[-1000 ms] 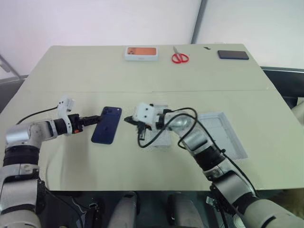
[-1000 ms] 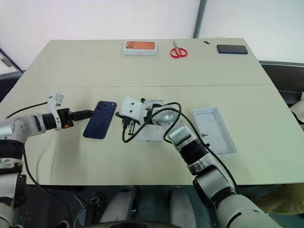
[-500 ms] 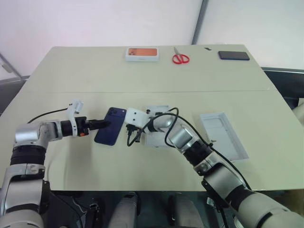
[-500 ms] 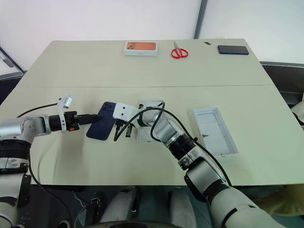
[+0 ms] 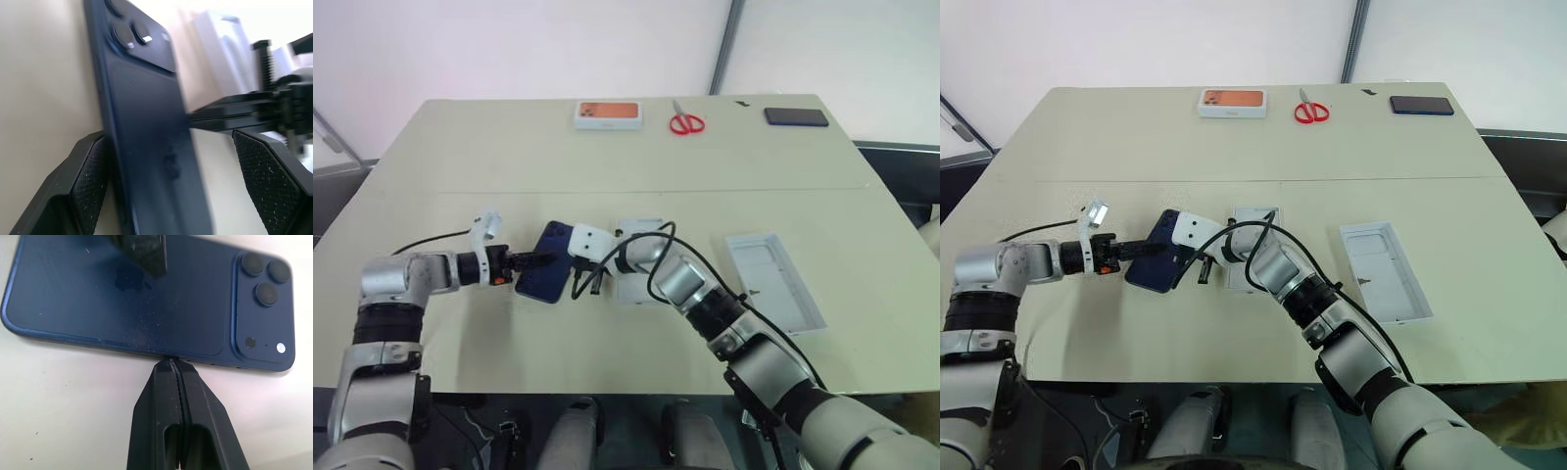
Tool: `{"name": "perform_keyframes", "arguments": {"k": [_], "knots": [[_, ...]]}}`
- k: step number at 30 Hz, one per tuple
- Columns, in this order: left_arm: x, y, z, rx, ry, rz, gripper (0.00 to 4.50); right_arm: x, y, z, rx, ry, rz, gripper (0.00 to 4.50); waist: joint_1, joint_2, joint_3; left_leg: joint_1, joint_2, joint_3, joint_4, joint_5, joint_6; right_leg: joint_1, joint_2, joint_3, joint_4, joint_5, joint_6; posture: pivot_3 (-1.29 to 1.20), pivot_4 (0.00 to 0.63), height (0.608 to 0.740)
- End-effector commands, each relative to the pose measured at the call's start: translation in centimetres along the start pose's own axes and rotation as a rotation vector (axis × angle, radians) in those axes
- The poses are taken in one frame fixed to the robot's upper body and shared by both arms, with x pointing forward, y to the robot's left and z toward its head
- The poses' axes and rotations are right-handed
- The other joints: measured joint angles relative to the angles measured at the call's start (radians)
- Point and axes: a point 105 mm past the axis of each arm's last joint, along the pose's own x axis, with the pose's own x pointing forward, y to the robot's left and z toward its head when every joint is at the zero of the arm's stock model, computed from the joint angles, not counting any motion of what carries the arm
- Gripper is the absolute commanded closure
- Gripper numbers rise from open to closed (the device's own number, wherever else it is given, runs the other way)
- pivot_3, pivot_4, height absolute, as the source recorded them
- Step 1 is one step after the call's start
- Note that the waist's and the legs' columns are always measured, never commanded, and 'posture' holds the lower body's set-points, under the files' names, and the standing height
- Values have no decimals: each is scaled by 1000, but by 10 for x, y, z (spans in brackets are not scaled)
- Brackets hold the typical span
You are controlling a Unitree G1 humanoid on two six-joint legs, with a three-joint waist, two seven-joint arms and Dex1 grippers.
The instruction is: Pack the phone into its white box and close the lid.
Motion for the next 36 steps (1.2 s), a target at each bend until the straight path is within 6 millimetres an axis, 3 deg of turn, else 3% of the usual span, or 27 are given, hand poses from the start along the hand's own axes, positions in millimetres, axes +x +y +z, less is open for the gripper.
{"name": "perform_keyframes", "arguments": {"k": [1, 5, 13, 16, 19, 26, 30, 36], "knots": [[17, -1, -28, -117, 91, -37, 449, 0, 0, 9, -33, -17, 4, 4481, 0, 0, 0, 0, 0, 0, 0, 0, 0, 0, 0, 0, 0, 0, 0, 0, 150, 740], [11, 9, -9, -116, 13, 17, 449, -1, -1, 7, -43, -15, -1, 4481, 0, 0, 0, 0, 0, 0, 0, 0, 0, 0, 0, 0, 0, 0, 0, 0, 150, 740], [1, 15, -11, -142, -4, 28, 449, -2, 2, 6, -47, -23, 4, 4481, -7, 0, 0, 0, 0, 0, 0, 0, 0, -1, 0, 0, 1, 0, 0, 0, 150, 740], [1, 15, -13, -151, -3, 24, 1259, -2, 2, 3, -58, -15, 4, 4500, -10, 0, 0, 0, 0, 0, 0, 0, 0, -1, 0, 0, 1, 0, 0, 0, 150, 740], [2, 16, -16, -151, 2, 29, 2664, -2, 2, 2, -56, -14, 5, 4500, -14, 0, 0, 0, 0, 0, -1, 0, 0, -2, 0, 0, 1, 0, 0, 0, 150, 740], [1, 18, -22, -202, -21, 16, 2664, -3, 4, 0, -58, -11, 4, 4500, -16, 0, 0, -1, 0, -1, -1, 0, 0, -2, 0, 0, 1, 0, 0, 0, 150, 740], [0, 18, -25, -212, -30, 20, 4014, -3, 4, 0, -58, -11, 6, 4500, -21, -1, -1, -1, 0, -1, -1, 0, 0, -2, 0, 0, 1, 0, 0, 0, 150, 740], [-3, 13, -27, -222, -32, -4, 4014, -5, 6, 3, -68, -32, 16, 4500, -29, -1, -1, 0, 0, -1, -1, 0, 0, -2, 0, 0, 1, 0, 0, 0, 150, 740]]}}
